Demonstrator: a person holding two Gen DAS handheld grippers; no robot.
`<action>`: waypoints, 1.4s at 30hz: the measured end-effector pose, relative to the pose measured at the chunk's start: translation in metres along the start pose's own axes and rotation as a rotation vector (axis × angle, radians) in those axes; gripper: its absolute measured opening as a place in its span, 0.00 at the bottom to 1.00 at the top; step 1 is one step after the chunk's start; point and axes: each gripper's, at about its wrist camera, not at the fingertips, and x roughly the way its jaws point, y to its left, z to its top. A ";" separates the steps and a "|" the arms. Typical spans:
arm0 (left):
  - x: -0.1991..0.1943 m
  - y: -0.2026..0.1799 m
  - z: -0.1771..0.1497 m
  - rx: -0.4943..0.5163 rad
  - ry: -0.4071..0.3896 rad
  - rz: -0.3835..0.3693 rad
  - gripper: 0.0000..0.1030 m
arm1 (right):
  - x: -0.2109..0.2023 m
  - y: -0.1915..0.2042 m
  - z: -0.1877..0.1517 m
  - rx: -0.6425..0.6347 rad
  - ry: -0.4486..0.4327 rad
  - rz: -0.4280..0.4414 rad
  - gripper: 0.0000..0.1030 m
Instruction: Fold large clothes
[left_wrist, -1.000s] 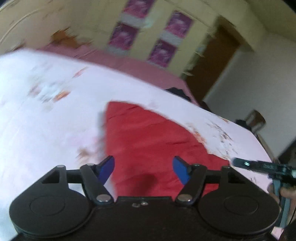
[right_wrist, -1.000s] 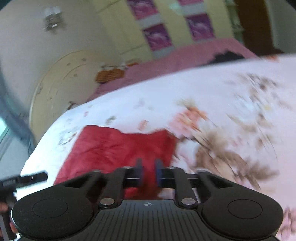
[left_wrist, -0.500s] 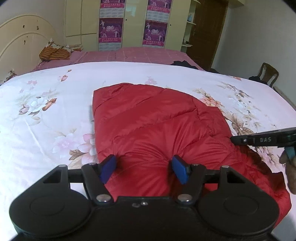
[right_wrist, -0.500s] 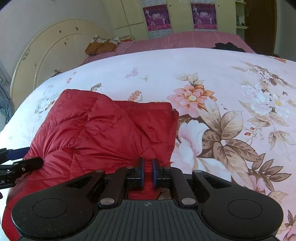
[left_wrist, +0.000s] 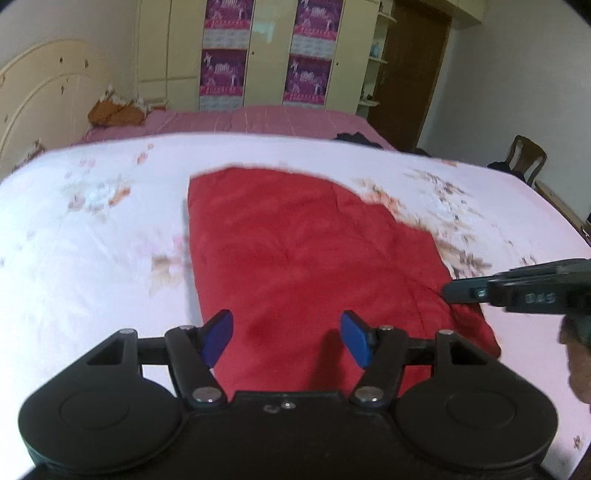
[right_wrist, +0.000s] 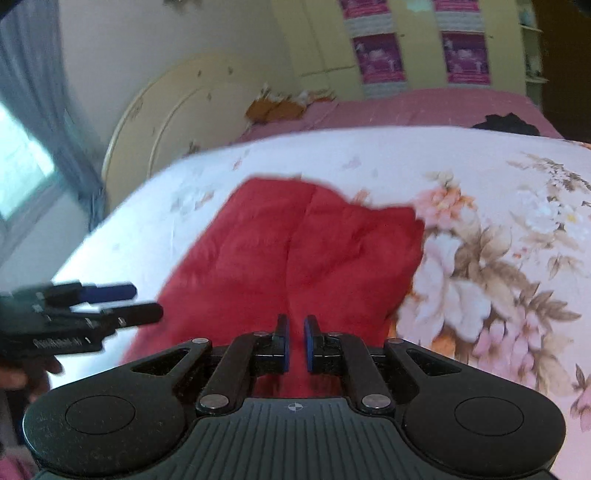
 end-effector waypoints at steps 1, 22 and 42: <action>0.006 -0.001 -0.005 0.003 0.022 0.007 0.61 | 0.007 -0.003 -0.005 0.006 0.015 -0.004 0.08; -0.022 -0.008 -0.033 -0.046 -0.066 0.055 0.59 | -0.028 -0.001 -0.027 0.003 -0.100 0.036 0.00; 0.158 0.057 0.085 -0.092 0.057 -0.043 0.62 | 0.152 -0.050 0.088 0.060 0.065 -0.049 0.00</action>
